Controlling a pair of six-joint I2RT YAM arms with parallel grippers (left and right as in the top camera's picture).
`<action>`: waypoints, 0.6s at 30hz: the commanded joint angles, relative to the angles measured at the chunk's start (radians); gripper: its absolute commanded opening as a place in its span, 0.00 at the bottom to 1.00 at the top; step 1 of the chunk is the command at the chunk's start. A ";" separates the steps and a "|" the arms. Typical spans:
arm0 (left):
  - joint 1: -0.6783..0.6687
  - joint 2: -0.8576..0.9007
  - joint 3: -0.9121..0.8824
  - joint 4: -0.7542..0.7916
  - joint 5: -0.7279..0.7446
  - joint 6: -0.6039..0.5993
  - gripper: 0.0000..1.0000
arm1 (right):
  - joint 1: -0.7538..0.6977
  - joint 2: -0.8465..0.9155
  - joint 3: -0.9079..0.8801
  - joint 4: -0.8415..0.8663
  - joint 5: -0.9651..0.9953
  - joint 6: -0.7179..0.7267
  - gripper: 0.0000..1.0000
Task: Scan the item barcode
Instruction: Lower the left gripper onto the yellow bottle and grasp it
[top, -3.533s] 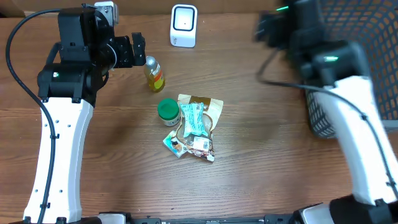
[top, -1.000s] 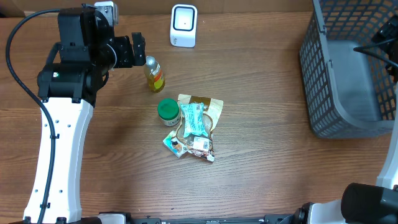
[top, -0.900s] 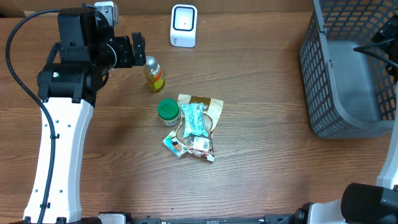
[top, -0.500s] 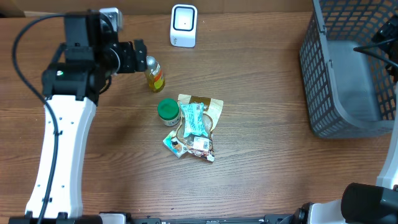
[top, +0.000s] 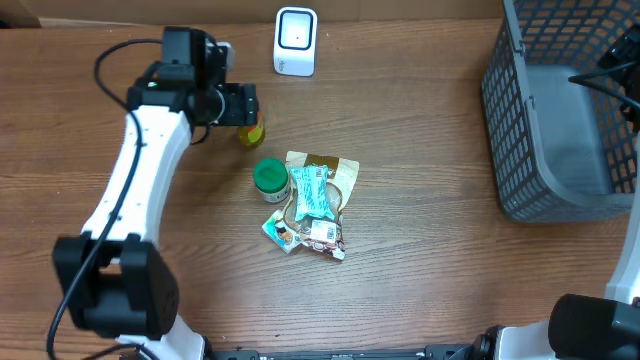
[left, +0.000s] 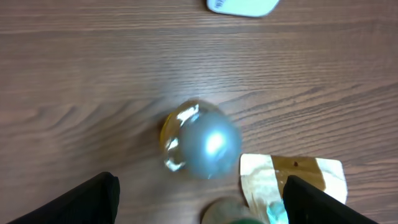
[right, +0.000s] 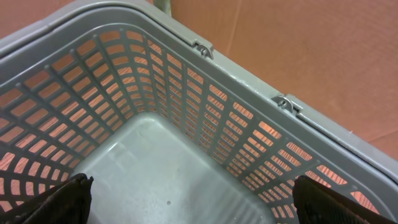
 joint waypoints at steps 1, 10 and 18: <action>-0.024 0.050 -0.002 0.026 0.016 0.099 0.87 | 0.000 -0.001 0.005 0.003 0.014 -0.005 1.00; -0.043 0.082 -0.006 0.054 -0.158 0.129 0.89 | 0.000 -0.001 0.005 0.003 0.014 -0.005 1.00; -0.043 0.092 -0.068 0.105 -0.145 0.129 0.89 | 0.000 -0.001 0.005 0.003 0.014 -0.005 1.00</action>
